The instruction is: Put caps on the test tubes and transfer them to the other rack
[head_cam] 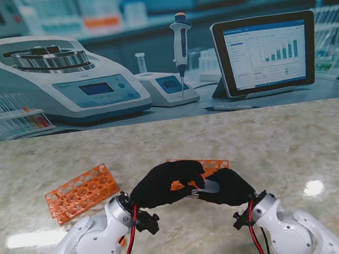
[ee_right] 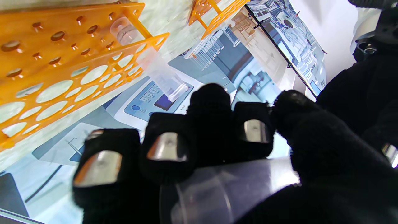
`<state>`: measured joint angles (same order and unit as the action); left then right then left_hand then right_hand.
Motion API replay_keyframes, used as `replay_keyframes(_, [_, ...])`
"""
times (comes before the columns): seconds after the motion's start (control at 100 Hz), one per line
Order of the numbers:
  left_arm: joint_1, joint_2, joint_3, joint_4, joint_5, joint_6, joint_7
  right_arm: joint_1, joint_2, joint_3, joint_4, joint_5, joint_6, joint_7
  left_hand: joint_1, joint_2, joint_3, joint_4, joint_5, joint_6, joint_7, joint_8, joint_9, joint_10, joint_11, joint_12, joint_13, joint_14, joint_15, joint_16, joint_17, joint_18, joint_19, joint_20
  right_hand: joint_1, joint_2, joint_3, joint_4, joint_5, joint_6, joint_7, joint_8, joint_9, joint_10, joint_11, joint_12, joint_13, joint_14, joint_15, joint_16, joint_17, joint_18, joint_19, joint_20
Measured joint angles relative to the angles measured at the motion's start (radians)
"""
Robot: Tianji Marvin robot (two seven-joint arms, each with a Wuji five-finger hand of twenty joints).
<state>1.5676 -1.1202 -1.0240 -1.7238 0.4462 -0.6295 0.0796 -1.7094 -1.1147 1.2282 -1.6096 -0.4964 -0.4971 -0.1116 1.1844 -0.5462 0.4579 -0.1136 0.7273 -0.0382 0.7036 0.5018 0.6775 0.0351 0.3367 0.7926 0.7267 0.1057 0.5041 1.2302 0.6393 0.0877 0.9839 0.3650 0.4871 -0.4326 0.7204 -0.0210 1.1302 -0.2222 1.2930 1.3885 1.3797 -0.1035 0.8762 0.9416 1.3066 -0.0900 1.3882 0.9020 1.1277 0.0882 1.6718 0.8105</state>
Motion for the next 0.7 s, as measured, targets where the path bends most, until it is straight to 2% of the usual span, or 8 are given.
replay_keyframes(0.4, [0.012,0.007,-0.011,-0.008,-0.006,-0.002,-0.036,-0.003,-0.001,-0.001,0.0,-0.004,0.003,-0.005,0.007,0.008,0.0,0.001,0.0,0.0,0.0,0.0,-0.01,0.0,-0.008,0.0,0.0,0.001,0.0,-0.002,0.0,0.0,0.0,0.0,0.0,-0.001,0.0,0.0,0.0,0.0,0.0,0.0,0.0,0.0,0.0,0.0,0.0,0.0,0.0,0.001,0.0,0.0,0.0,0.0])
replay_keyframes(0.7, [0.03,0.011,-0.019,-0.018,0.009,-0.009,-0.035,-0.008,-0.003,0.001,-0.004,-0.01,-0.001,-0.018,0.011,0.016,0.0,0.002,0.0,0.006,0.0,0.0,-0.012,0.0,-0.022,0.0,0.0,0.004,-0.001,-0.005,0.0,0.0,0.0,0.0,0.0,-0.016,-0.001,0.0,0.001,0.0,0.0,0.0,0.0,0.0,0.0,0.0,0.0,0.0,0.0,0.013,0.0,0.0,0.0,0.0])
